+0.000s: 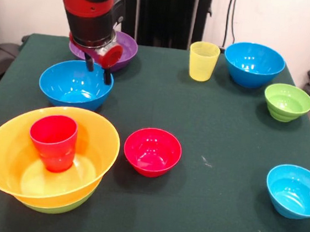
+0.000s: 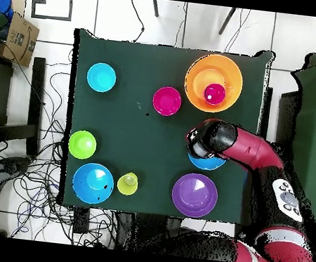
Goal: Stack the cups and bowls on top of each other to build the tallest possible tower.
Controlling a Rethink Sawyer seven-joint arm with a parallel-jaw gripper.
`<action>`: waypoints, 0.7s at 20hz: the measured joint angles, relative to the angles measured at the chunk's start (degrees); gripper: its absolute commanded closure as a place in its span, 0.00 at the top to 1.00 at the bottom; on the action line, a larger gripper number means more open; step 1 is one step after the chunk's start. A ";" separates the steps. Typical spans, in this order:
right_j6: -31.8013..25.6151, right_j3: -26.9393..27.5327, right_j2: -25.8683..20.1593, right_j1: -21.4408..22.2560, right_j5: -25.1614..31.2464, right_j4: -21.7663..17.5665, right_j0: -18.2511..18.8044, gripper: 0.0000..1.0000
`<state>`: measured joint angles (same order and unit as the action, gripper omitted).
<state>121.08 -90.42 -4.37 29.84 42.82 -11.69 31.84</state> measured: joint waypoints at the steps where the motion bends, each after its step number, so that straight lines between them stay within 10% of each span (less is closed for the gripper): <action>1: 0.00 -0.02 -0.04 -0.33 -0.46 0.14 0.12 1.00; 14: 0.00 -0.26 -1.74 -3.26 -3.93 0.84 0.60 1.00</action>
<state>121.08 -90.67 -6.11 26.59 38.89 -10.85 32.44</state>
